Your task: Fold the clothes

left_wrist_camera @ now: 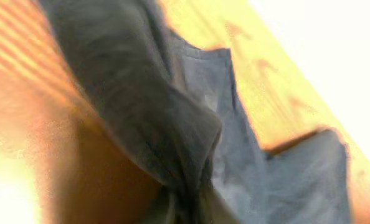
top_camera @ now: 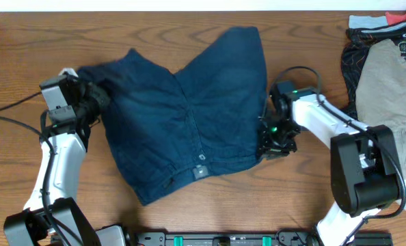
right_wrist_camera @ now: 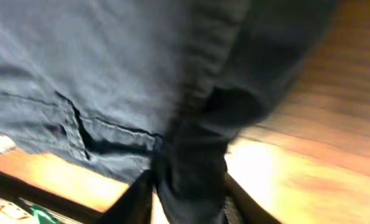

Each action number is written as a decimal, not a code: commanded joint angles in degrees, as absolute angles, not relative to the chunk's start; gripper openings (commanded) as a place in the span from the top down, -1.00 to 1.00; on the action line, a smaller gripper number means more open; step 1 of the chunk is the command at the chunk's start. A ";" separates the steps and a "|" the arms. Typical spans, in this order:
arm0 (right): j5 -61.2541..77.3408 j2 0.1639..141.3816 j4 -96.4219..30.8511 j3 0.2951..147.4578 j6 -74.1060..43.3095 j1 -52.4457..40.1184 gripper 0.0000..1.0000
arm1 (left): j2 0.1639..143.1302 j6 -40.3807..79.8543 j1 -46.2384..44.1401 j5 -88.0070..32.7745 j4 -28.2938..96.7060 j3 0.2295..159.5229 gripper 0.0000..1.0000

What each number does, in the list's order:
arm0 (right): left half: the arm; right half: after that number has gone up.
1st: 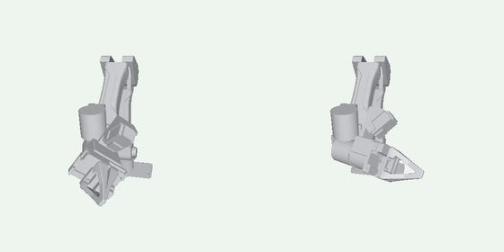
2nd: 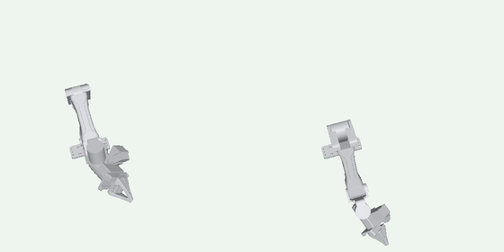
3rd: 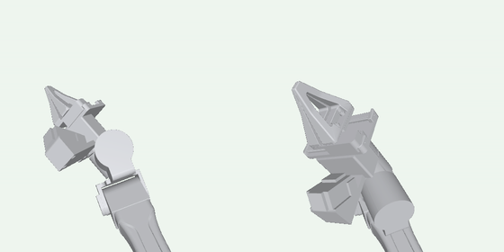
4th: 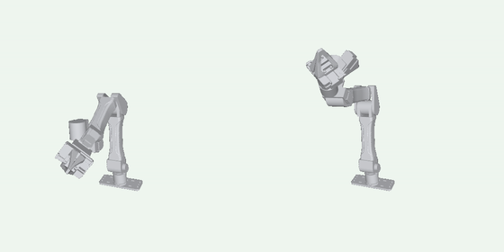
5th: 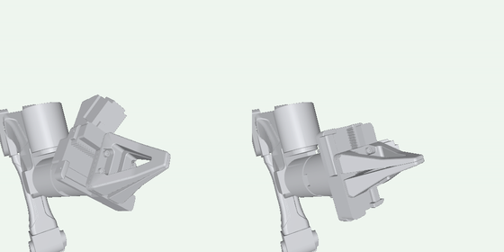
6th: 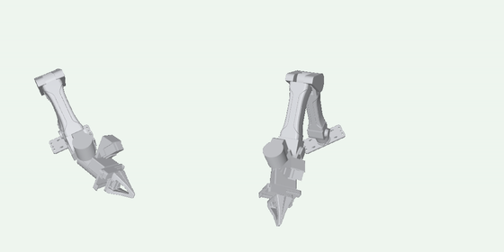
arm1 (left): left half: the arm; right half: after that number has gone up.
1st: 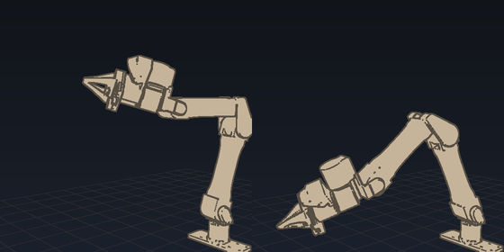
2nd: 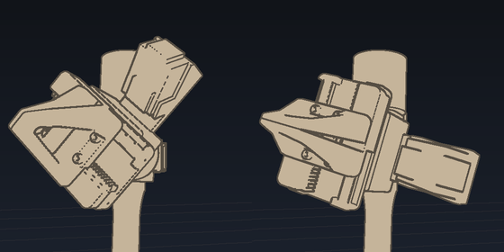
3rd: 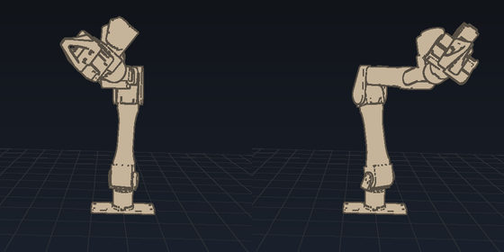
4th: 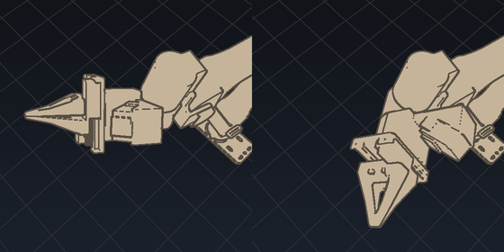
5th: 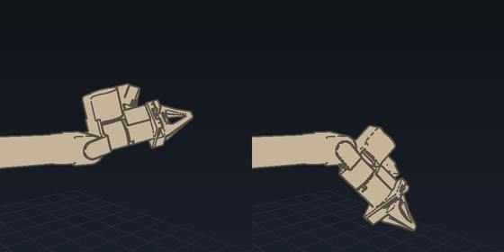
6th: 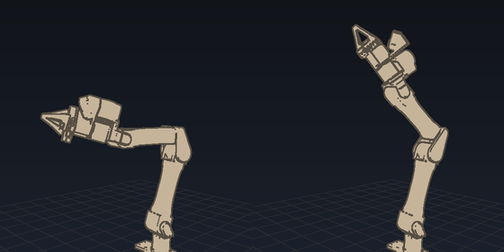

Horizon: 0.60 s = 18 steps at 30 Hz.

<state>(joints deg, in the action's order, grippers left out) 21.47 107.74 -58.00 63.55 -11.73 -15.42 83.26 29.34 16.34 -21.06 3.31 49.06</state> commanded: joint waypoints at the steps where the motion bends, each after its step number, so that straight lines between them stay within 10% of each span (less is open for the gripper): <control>1: 21.17 107.79 -57.17 63.40 -10.02 -17.30 0.25 | 83.48 30.26 16.25 -22.59 5.28 50.92 0.29; 12: 8.08 98.43 -54.37 63.77 -9.96 -13.37 0.03 | 83.48 28.86 16.25 -30.81 39.57 50.81 -0.96; 16: 4.45 94.48 -46.61 63.77 -9.76 -10.68 -0.61 | 83.48 27.22 15.86 -25.82 48.58 50.35 -0.96; 18: 4.49 93.60 -40.88 63.77 -8.27 -9.76 -0.60 | 83.48 27.22 15.44 -23.24 49.71 49.56 -0.95</control>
